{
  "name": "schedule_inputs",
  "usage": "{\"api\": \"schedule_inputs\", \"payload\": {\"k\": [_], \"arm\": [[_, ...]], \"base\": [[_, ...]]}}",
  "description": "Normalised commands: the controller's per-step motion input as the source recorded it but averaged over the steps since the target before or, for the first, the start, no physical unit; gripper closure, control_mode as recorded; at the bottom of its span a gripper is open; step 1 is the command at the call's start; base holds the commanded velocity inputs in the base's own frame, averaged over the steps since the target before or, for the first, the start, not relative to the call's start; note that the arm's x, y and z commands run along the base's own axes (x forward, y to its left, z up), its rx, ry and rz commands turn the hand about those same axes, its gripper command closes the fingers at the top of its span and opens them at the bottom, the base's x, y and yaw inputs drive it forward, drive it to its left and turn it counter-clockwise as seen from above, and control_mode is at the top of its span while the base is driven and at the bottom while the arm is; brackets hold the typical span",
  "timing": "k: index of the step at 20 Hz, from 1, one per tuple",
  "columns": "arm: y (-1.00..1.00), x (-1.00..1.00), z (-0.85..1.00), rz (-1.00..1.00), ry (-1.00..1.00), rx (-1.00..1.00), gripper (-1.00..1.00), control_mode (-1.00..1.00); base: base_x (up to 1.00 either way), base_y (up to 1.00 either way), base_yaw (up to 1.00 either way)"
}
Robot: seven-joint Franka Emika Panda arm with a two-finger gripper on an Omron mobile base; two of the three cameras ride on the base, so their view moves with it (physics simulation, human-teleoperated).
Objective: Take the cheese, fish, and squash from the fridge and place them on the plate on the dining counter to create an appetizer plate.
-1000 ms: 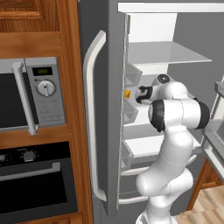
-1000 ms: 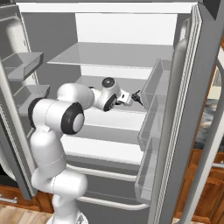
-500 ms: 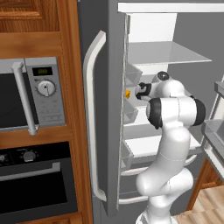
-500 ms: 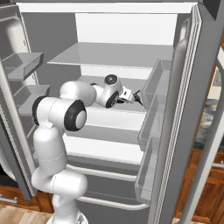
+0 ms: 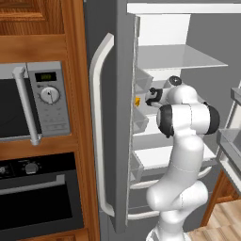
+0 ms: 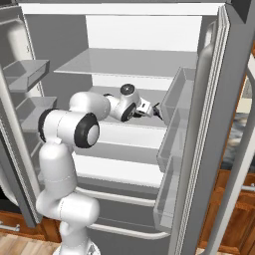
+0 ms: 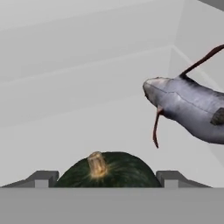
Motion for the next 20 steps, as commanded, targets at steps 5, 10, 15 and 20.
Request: {"api": "schedule_inputs", "payload": {"k": [5, 10, 15, 20], "arm": [[0.00, 0.01, -0.23, 0.00, -0.02, 0.00, 1.00, -1.00], [-0.05, -0.20, -0.03, -0.01, -0.06, 0.00, 1.00, -1.00], [-0.18, -0.74, 0.08, 0.00, 0.00, 0.00, 1.00, -1.00], [-0.03, -0.87, 0.40, 0.00, 0.00, 0.00, 1.00, -1.00]], "base": [[0.00, 0.00, 0.00], [0.00, 0.00, 0.00], [0.00, 0.00, 0.00], [0.00, 0.00, 0.00]]}}
